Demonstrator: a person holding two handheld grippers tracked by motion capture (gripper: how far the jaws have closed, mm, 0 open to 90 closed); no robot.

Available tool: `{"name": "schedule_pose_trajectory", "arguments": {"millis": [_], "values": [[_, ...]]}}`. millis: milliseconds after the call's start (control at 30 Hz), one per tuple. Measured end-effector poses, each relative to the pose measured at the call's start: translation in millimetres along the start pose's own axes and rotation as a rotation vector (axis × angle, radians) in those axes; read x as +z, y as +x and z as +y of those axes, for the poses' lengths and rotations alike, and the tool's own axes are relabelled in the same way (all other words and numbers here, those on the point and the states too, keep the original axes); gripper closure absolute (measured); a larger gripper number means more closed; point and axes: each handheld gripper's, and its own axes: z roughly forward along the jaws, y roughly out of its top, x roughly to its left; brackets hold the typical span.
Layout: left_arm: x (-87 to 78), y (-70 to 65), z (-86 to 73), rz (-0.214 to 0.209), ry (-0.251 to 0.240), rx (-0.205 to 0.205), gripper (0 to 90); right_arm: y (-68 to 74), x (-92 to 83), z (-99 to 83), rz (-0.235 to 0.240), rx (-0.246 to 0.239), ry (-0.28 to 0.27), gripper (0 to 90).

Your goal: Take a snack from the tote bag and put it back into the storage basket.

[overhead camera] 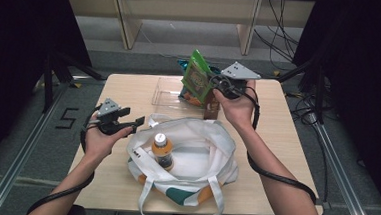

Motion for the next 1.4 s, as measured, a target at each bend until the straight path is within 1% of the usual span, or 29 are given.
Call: {"name": "schedule_pose_trajectory", "arguments": {"millis": [33, 133, 167, 200, 267, 333, 400, 433, 500, 533, 567, 600, 633, 667, 733, 767, 833, 867, 967, 1000, 1033, 1100, 1133, 1167, 1200, 1267, 1333, 1367, 1400], "values": [[0.0, 0.1, 0.0, 0.0, 0.0, 0.0, 29.3, -0.6, 1.0, 0.1, -0.001, -0.009, -0.004, 90.0], [-0.1, 0.0, 0.1, -0.001, 0.0, -0.004, 29.3, -0.6, 2.9, 0.9, -0.002, -0.007, 0.01, 90.0], [-0.3, 0.3, 0.2, 0.001, 0.001, -0.002, 29.4, -1.3, 3.8, 1.0, -0.016, -0.021, 0.002, 90.0], [-0.4, 0.4, 0.3, 0.002, 0.001, -0.001, 29.3, -0.8, 4.2, 1.0, -0.015, -0.011, 0.009, 90.0], [-0.4, 0.6, 0.2, 0.002, 0.001, -0.001, 29.4, -2.2, 4.5, 1.6, -0.015, -0.018, 0.01, 90.0], [0.1, 0.3, 0.1, 0.0, 0.0, -0.002, 29.3, -3.2, 5.7, 2.1, -0.011, -0.018, 0.008, 90.0], [0.2, 0.1, 0.1, -0.001, 0.0, 0.002, 29.3, -4.0, 6.9, 2.4, -0.019, -0.028, -0.001, 90.0], [0.2, -0.1, 0.2, 0.0, 0.0, 0.003, 29.3, -2.9, 6.8, 2.1, -0.021, -0.008, 0.008, 90.0], [0.1, 0.0, 0.3, 0.0, 0.0, 0.002, 29.4, -3.6, 9.1, 1.7, -0.018, -0.029, -0.001, 90.0], [0.0, 0.1, 0.3, 0.0, -0.001, 0.0, 29.4, -3.1, 9.3, 1.4, -0.037, -0.034, 0.0, 90.0], [-0.1, 0.1, 0.2, 0.002, -0.001, -0.003, 29.4, -3.6, 11.0, 1.1, -0.029, -0.043, -0.003, 90.0], [-0.3, 0.5, 0.2, 0.001, 0.001, 0.0, 29.3, -4.2, 11.9, 0.8, -0.032, -0.058, -0.001, 90.0], [-0.2, 0.5, 0.1, 0.001, 0.001, -0.001, 29.3, -3.4, 12.8, 0.4, -0.031, -0.049, 0.004, 90.0], [-0.2, 0.5, 0.1, 0.001, 0.001, -0.001, 29.4, -4.3, 13.7, 0.1, -0.034, -0.065, 0.002, 90.0], [0.0, 0.4, 0.0, 0.001, -0.001, -0.003, 29.3, -3.2, 15.5, -1.0, -0.029, -0.051, 0.006, 90.0], [0.1, 0.5, -0.1, 0.0, -0.001, -0.003, 29.4, -2.8, 15.8, -1.4, -0.037, -0.056, 0.011, 90.0], [0.1, 0.5, 0.0, 0.0, -0.001, -0.003, 29.4, -1.0, 17.3, -2.4, -0.038, -0.049, 0.014, 90.0], [0.1, 0.5, 0.1, 0.001, -0.001, -0.002, 29.3, -1.5, 18.3, -2.3, -0.047, -0.076, 0.004, 90.0], [0.0, 0.4, 0.1, 0.001, -0.001, -0.002, 29.3, 1.2, 20.2, -2.1, -0.037, -0.072, 0.007, 90.0], [0.0, 0.4, 0.0, 0.001, -0.001, -0.002, 29.3, 0.5, 20.9, -2.1, -0.05, -0.095, -0.002, 90.0], [0.0, 0.4, 0.0, 0.0, -0.001, -0.001, 29.3, 0.5, 21.6, -2.3, -0.048, -0.108, -0.002, 90.0], [0.4, 0.2, -0.3, -0.001, -0.002, -0.01, 29.3, 3.3, 22.2, -3.4, -0.047, -0.102, 0.013, 90.0], [0.2, 0.4, -0.2, 0.0, -0.001, -0.005, 29.3, 3.1, 22.9, -3.8, -0.045, -0.11, 0.013, 90.0], [0.0, 0.5, -0.1, 0.0, 0.0, -0.003, 29.3, 2.5, 23.6, -4.3, -0.057, -0.126, 0.004, 90.0], [-0.1, 0.6, 0.0, 0.001, 0.0, -0.002, 29.3, 3.9, 24.0, -5.3, -0.052, -0.106, 0.014, 90.0], [-0.2, 0.8, 0.1, 0.001, 0.001, 0.0, 29.3, 2.8, 25.6, -6.1, -0.059, -0.136, 0.006, 90.0], [0.1, 0.7, -0.2, 0.0, 0.0, -0.002, 29.3, 4.6, 26.1, -7.2, -0.048, -0.111, 0.014, 90.0], [0.1, 0.6, -0.2, 0.001, 0.0, -0.003, 29.3, 4.7, 26.3, -7.6, -0.064, -0.118, 0.01, 90.0], [0.3, 0.5, -0.3, 0.0, 0.0, -0.003, 29.3, 4.6, 26.7, -7.9, -0.064, -0.119, 0.008, 90.0]]}}
